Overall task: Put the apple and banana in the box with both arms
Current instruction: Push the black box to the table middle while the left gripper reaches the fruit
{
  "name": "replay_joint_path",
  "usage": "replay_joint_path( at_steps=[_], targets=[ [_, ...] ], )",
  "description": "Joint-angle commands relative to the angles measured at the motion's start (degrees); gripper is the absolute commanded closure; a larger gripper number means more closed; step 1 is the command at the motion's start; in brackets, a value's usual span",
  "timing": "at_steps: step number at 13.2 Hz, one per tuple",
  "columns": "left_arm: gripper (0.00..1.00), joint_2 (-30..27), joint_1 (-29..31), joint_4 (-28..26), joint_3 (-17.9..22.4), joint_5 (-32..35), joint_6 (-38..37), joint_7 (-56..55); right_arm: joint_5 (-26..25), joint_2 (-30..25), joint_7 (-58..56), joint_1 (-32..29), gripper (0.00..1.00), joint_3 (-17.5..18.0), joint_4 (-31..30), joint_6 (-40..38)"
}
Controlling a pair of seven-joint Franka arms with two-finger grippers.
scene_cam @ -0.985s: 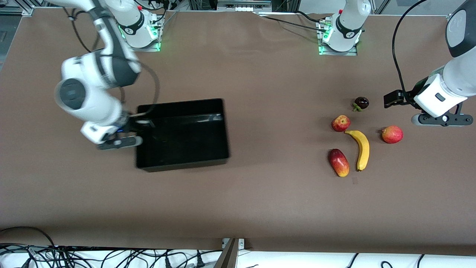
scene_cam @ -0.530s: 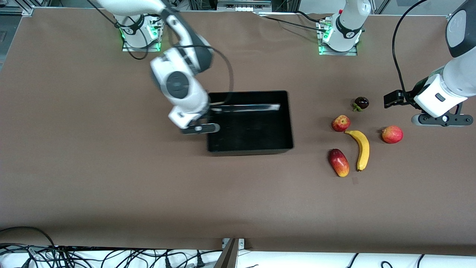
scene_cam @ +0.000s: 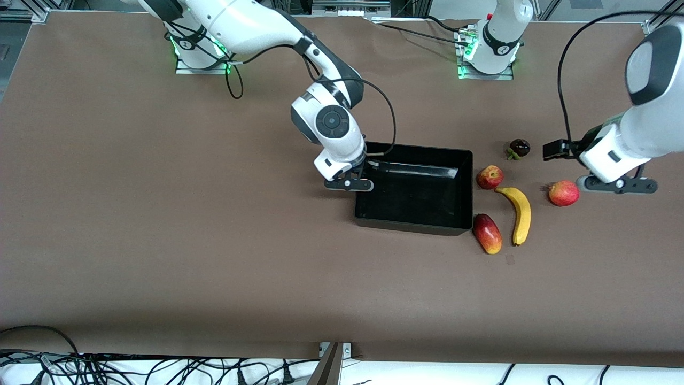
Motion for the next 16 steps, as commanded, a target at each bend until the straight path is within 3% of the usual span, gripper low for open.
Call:
replay_joint_path(
  at_steps=[1,4,7,10,16],
  targets=[
    [0.00,-0.02,0.06,-5.23,0.02,-0.48,5.62,2.05,0.73,1.17,1.12,1.13,1.00,-0.59,2.90,0.95],
    [0.00,-0.20,-0.03,-10.86,-0.24,-0.48,12.31,1.97,-1.64,2.14,1.04,1.31,1.00,-0.68,2.81,0.95],
    [0.00,-0.20,-0.02,-12.54,-0.69,-0.48,13.55,1.97,-2.79,2.58,0.42,1.31,1.00,-0.68,2.81,0.95],
    [0.00,-0.20,0.06,-15.25,-0.77,-0.48,15.74,1.97,-7.35,2.58,-1.41,1.05,1.00,-0.68,2.72,0.25],
    [0.00,0.24,-0.03,-20.27,-0.77,-0.48,21.27,1.97,-7.71,2.41,-7.31,0.43,1.00,-0.94,2.72,-2.48]
  ],
)
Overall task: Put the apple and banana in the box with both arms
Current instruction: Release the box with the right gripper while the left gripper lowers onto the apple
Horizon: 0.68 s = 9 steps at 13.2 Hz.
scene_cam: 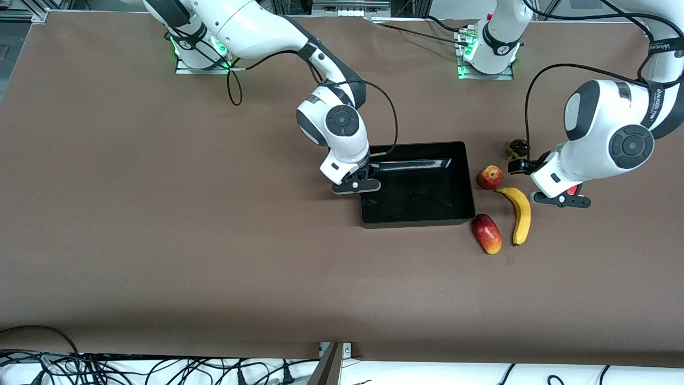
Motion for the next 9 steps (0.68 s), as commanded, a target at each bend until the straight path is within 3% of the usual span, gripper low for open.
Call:
replay_joint_path(
  at_steps=[1,5,8,9],
  targets=[
    [0.00,-1.06,0.04,-4.18,-0.06,-0.48,4.22,1.17,-1.30,1.13,-1.03,-0.10,1.00,-1.21,1.40,-2.49],
    [0.00,-0.53,-0.14,-11.73,-0.23,-1.27,14.84,0.56,-0.86,1.04,3.71,-0.18,1.00,-1.65,4.47,-7.16],
    [0.00,1.57,0.04,-13.07,-1.38,-3.81,19.09,-0.24,-0.86,1.30,5.56,-0.01,1.00,-1.74,4.56,-6.38],
    [0.00,2.19,0.04,-13.25,-1.73,-4.87,20.49,-0.33,-0.86,1.30,5.74,-0.10,0.67,-1.74,4.56,-6.29]
  ],
)
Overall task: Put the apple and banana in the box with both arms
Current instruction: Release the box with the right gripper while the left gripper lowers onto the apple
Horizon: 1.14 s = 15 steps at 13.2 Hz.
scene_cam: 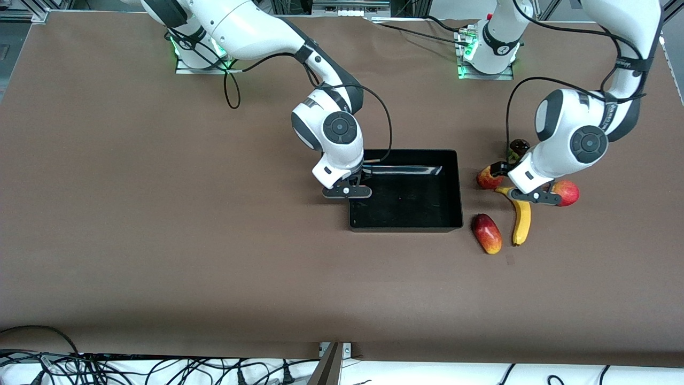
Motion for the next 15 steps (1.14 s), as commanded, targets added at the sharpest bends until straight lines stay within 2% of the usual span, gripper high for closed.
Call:
replay_joint_path(
  at_steps=[1,4,6,7,8,9,10,11,12,13,15],
  targets=[
    [0.00,1.23,0.05,-1.15,-0.54,-2.86,3.38,0.08,-0.89,1.15,1.88,-0.11,0.01,0.21,2.42,-0.67],
    [0.00,4.57,0.22,-2.65,-0.45,-2.86,5.76,0.08,-0.72,-0.95,1.27,-0.46,0.00,-0.22,2.60,-3.12],
    [0.00,5.54,0.13,-2.73,-0.54,-2.86,7.78,0.08,-1.33,-4.98,0.83,-1.95,0.00,-0.57,2.60,-6.89],
    [0.00,5.81,0.05,-2.91,-0.54,-2.86,8.05,0.08,-1.33,-8.23,0.22,-3.44,0.00,-1.97,2.60,-9.26],
    [0.13,5.90,-0.04,-2.91,-0.54,-2.86,8.05,0.08,-1.07,-11.31,-2.14,-4.06,0.00,-3.72,2.51,-11.03],
    [0.45,5.90,-0.04,-3.00,-0.54,-2.86,8.05,0.08,-0.02,-14.90,-7.38,-6.07,0.00,-4.61,2.07,-14.52],
    [0.61,6.07,-0.13,-3.00,-0.54,-2.86,7.88,0.08,1.55,-17.55,-12.39,-8.87,0.00,-4.71,2.16,-19.95],
    [0.68,5.99,-0.04,-3.00,-0.54,-2.86,7.62,0.08,4.09,-20.45,-16.53,-11.08,0.00,-5.06,2.07,-23.92],
    [0.70,5.64,-0.04,-3.00,-0.54,-2.86,7.27,-0.01,6.21,-23.43,-19.71,-13.71,0.00,-5.67,1.46,-27.10],
    [0.72,4.94,-0.04,-2.74,-0.63,-2.86,6.39,-0.01,7.10,-26.51,-22.26,-15.13,0.00,-6.54,0.50,-30.43],
    [0.72,0.47,-0.04,0.06,-0.80,-2.86,-0.78,0.08,7.11,-33.45,-26.49,-15.41,0.00,-10.57,-4.32,-34.58]
  ],
)
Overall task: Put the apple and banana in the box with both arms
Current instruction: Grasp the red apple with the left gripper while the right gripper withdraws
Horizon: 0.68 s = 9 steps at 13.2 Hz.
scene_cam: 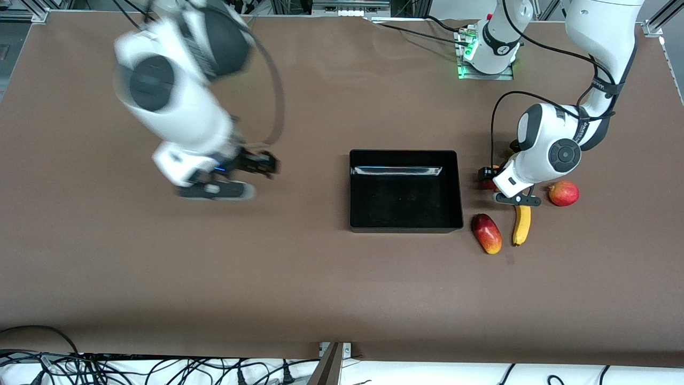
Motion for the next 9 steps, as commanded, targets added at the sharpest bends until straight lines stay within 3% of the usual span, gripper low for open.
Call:
replay_joint_path(
  at_steps=[1,3,5,9],
  targets=[
    [0.72,-6.44,-0.08,4.84,-0.34,-1.48,-11.81,0.23,1.12,-11.67,-4.61,0.18,0.00,-3.80,-12.16,-1.55],
    [0.72,-6.63,-0.17,13.09,-1.83,-1.48,-21.22,-0.03,1.12,-19.41,-7.25,0.09,0.00,-6.35,-20.87,-0.32],
    [0.72,-6.11,-0.17,19.26,-4.72,-1.65,-25.91,-6.32,0.24,-24.09,-8.23,-4.19,0.00,-4.44,-24.85,-1.02],
    [0.71,0.81,-0.87,20.60,-13.68,-1.31,-20.94,-26.97,0.06,-25.07,-17.53,-15.87,0.00,1.09,-25.39,-2.95]
  ],
)
